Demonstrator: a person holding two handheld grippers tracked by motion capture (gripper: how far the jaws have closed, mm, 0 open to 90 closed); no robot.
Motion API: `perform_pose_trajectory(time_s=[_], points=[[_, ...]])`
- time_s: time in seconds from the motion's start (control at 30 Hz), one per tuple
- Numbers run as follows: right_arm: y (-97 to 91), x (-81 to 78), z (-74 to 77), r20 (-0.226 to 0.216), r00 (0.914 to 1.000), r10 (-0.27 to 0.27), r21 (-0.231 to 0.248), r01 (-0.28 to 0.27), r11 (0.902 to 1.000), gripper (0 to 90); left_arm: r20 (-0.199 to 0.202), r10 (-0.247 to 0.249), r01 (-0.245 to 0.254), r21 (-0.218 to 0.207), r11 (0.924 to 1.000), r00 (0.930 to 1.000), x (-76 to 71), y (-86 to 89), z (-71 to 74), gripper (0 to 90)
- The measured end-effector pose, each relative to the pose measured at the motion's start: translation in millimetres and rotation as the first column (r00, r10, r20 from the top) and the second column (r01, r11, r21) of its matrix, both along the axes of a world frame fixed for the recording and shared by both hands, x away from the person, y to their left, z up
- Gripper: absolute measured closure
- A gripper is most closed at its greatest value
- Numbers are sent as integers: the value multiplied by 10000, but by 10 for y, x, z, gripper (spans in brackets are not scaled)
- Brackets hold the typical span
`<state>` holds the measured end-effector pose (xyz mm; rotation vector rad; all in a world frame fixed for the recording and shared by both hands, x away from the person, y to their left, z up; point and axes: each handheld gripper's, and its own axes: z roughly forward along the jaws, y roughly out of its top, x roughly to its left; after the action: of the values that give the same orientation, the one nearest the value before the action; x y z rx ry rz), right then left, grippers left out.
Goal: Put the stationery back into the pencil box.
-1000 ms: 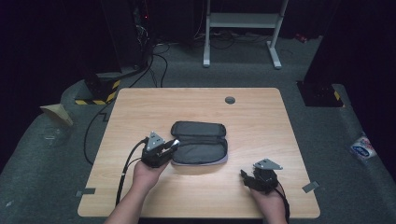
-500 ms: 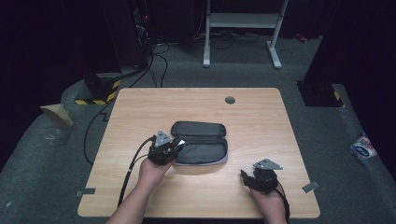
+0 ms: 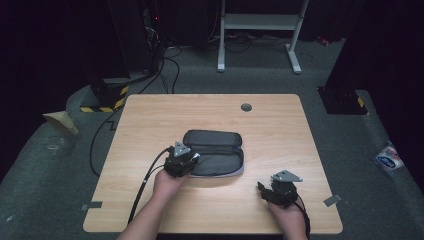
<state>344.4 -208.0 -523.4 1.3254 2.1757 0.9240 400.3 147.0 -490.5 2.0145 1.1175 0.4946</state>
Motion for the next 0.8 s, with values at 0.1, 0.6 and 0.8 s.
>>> perform_pose_trajectory(time_s=[0.1, 0.6, 0.8], points=[[0, 0, 0, -1, 10000, -2, 0, 2, 10000, 340, -14, -70, 70, 200, 9998, 10000, -9, -10, -24, 727], [1, -1, 1, -11, 10000, 6, 10, -6, 10000, 340, 129, 146, -146, -8, 9999, 9998, -12, 43, 2, 642], [0, -1, 1, -16, 10000, 4, 17, -4, 10000, 340, 144, 251, -247, -269, 9993, 9996, -8, 89, 43, 591]])
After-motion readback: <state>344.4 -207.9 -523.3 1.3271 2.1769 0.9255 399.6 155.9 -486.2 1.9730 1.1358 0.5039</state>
